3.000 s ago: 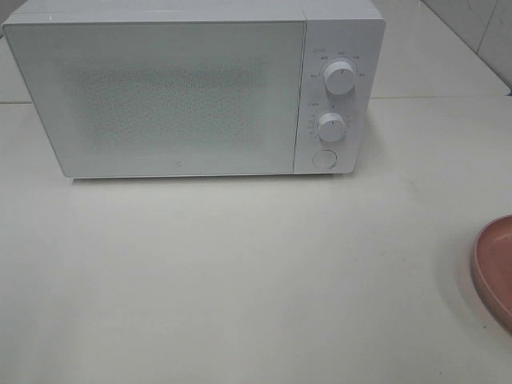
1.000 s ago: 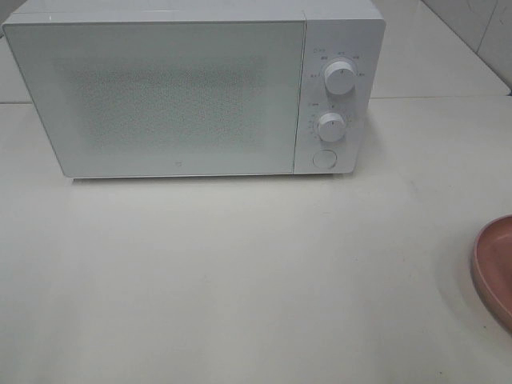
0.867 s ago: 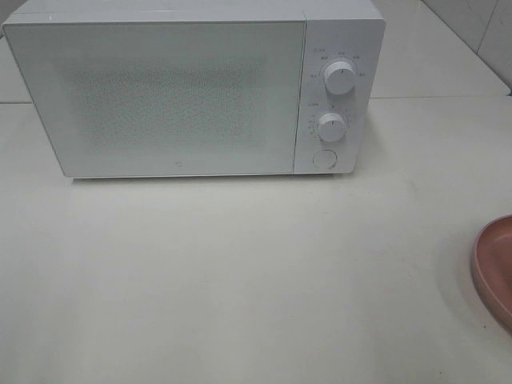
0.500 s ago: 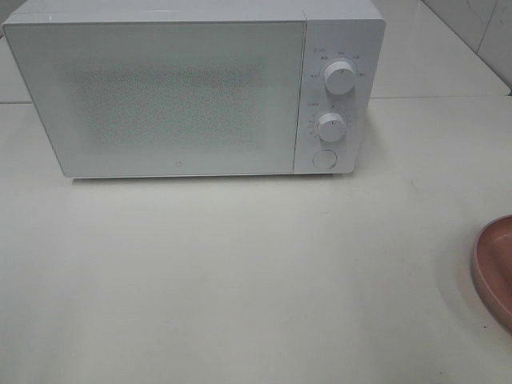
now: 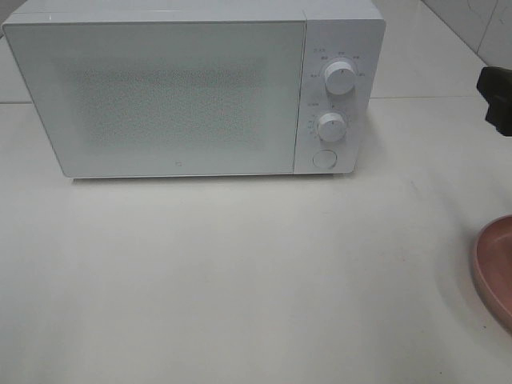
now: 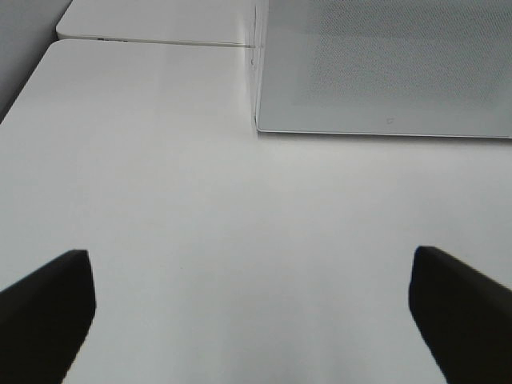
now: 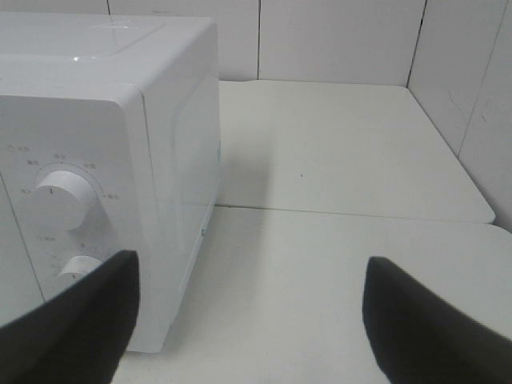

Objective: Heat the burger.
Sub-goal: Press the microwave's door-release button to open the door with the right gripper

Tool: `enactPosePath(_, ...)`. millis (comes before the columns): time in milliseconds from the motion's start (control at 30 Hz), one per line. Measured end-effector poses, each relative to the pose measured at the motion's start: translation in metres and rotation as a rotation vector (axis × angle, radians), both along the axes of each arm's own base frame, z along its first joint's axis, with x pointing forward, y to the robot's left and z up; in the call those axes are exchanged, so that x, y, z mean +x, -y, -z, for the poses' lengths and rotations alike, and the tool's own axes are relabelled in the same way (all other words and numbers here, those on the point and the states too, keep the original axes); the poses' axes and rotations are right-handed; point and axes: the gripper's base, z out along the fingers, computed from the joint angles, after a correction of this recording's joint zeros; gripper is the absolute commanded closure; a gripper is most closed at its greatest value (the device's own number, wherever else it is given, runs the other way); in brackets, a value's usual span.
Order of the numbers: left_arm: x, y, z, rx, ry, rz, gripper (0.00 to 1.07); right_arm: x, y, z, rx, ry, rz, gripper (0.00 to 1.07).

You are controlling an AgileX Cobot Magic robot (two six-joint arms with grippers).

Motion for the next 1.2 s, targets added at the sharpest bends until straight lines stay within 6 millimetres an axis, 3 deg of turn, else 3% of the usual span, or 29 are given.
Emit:
enactPosePath(533, 0.0, 0.0, 0.0, 0.0, 0.0, 0.0, 0.07, 0.038, 0.003, 0.053, -0.049, -0.04, 0.094, 0.32)
enactPosePath(867, 0.0, 0.0, 0.0, 0.0, 0.0, 0.0, 0.07, 0.042, -0.034, 0.079, -0.135, -0.022, 0.064, 0.32)
enactPosePath(1200, 0.0, 0.0, 0.0, 0.0, 0.0, 0.0, 0.07, 0.032, -0.068, 0.09, -0.133, -0.001, 0.009, 0.32)
